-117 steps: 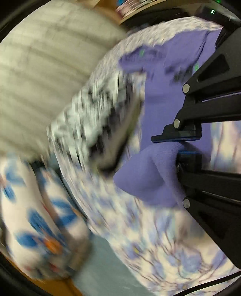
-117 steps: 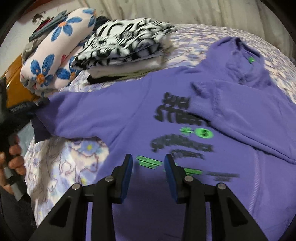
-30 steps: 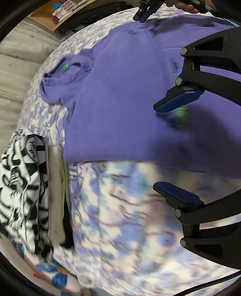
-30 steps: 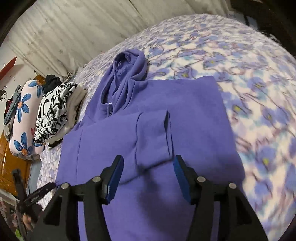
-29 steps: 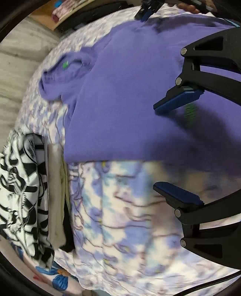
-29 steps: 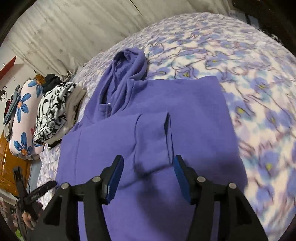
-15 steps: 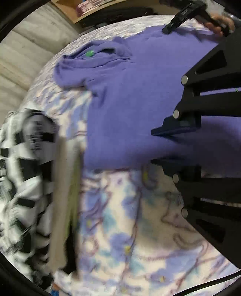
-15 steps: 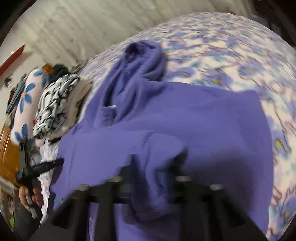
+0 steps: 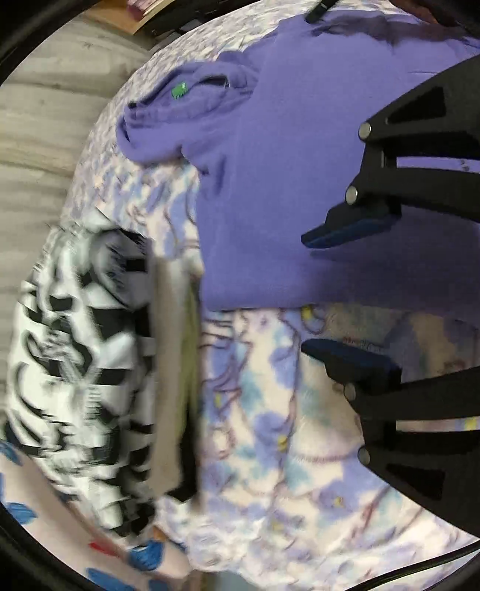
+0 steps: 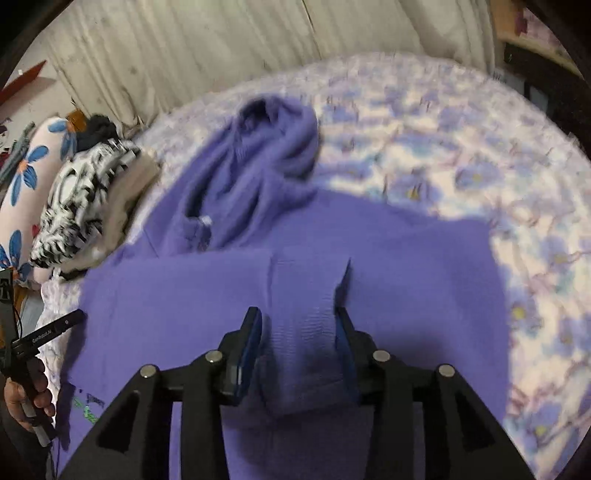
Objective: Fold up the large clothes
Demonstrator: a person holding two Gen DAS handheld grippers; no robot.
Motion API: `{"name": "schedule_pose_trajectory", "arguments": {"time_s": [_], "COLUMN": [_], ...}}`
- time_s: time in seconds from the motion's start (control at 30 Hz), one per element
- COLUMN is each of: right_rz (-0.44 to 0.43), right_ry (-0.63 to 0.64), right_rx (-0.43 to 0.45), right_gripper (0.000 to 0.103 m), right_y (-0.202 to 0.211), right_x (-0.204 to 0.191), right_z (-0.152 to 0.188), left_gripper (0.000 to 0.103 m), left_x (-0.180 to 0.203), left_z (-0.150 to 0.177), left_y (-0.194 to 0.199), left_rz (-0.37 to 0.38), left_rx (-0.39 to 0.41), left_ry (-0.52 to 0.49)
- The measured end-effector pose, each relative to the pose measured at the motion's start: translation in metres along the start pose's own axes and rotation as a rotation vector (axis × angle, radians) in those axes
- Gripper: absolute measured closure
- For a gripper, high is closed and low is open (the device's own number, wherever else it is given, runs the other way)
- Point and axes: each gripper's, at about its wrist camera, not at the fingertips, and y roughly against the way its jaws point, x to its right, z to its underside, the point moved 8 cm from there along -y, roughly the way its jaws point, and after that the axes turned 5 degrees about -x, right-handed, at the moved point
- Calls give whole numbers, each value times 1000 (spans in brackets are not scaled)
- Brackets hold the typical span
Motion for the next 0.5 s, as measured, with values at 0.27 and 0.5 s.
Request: {"name": "schedule_pose_trajectory", "arguments": {"time_s": [0.27,0.5], "right_rz": [-140,-76], "right_ry": [137,230], "right_rx": [56,-34], "right_gripper": [57,57], "right_y": [11,-47], "right_x": [-86,-124], "right_z": [-3,19], "left_gripper": [51,51], "left_x": [83,102], "left_z": [-1,18], "left_y": [42,-14], "left_rz": [150,41], "left_rx": [70,15], "left_ry": [-91,-36]}}
